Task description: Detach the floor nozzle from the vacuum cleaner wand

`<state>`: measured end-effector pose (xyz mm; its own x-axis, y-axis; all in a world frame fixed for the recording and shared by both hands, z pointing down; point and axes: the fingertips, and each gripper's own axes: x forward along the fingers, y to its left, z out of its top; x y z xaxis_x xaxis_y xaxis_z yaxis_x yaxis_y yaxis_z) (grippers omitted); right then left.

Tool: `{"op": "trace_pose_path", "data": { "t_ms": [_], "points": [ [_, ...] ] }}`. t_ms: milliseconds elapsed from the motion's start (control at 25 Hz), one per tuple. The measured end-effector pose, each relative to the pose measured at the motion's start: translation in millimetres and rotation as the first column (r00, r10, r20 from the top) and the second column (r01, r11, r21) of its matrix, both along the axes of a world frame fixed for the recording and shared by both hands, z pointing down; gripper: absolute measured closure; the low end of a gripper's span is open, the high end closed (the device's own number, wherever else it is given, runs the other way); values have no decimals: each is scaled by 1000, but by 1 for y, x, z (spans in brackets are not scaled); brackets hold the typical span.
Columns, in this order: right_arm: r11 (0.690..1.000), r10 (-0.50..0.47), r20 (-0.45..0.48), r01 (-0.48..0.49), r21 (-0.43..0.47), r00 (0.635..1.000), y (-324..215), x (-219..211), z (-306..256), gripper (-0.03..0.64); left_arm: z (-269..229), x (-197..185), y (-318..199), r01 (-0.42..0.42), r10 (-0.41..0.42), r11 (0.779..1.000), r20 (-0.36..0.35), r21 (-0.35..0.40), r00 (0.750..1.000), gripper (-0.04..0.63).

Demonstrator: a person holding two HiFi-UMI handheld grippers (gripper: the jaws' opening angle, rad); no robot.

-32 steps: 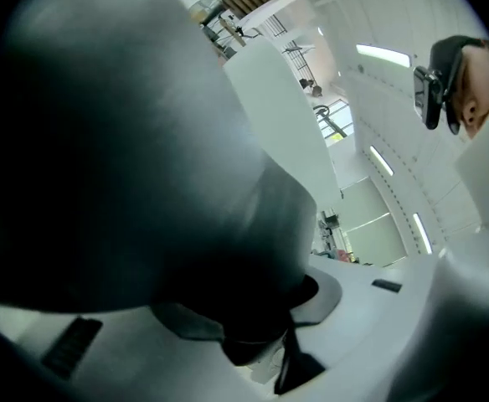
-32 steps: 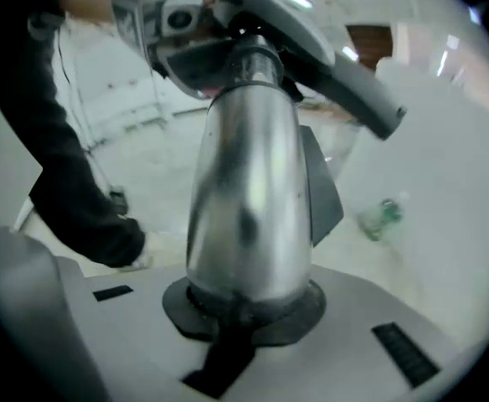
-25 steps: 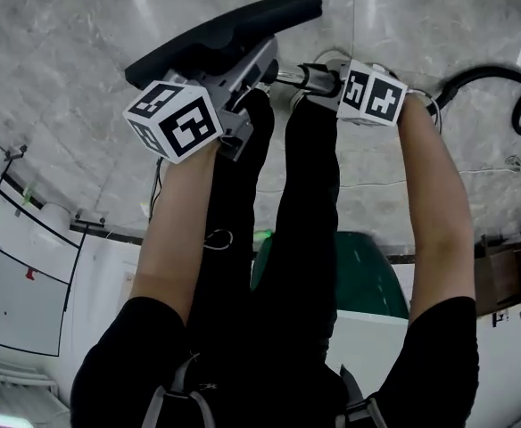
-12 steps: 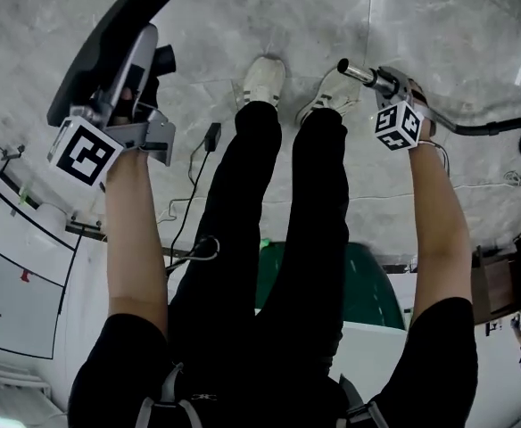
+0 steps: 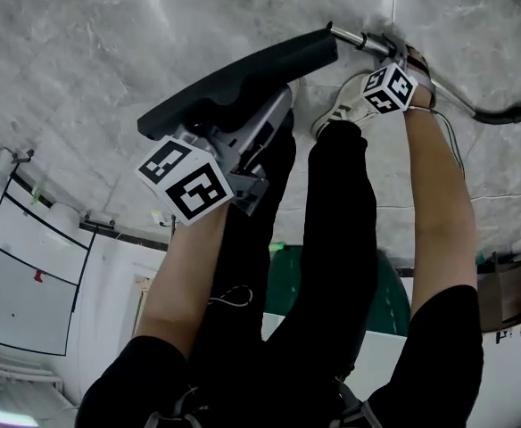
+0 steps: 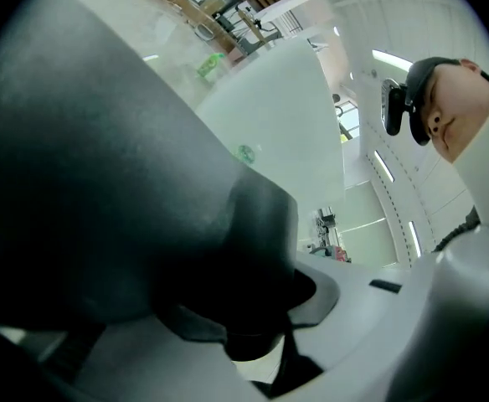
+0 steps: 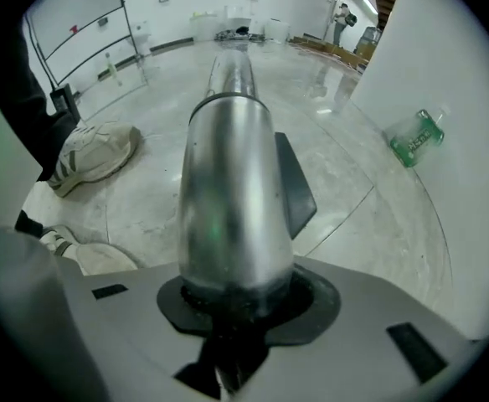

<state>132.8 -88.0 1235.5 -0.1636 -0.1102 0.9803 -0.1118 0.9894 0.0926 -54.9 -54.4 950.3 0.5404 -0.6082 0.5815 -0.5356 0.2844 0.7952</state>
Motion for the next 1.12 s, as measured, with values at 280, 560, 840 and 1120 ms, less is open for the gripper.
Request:
{"op": "trace_pose_path", "data": {
  "t_ms": [280,560,840,1120],
  "points": [
    [993,78,4,-77,-91,997,10,4,19,443,36,33,15,-94,94,992,-4,-88,996,454],
    [981,171,-54,-175,-84,984,-5,17,9,264,17,55,1,-191,191,980,-10,-54,982,454],
    [887,455,135,-434,-157,880,-9,-6,-110,298,-31,34,-29,-167,166,986,82,11,983,454],
    [635,732,398,-765,-106,552,-68,3,-316,601,-138,27,-83,-158,133,979,188,125,973,454]
  ]
}}
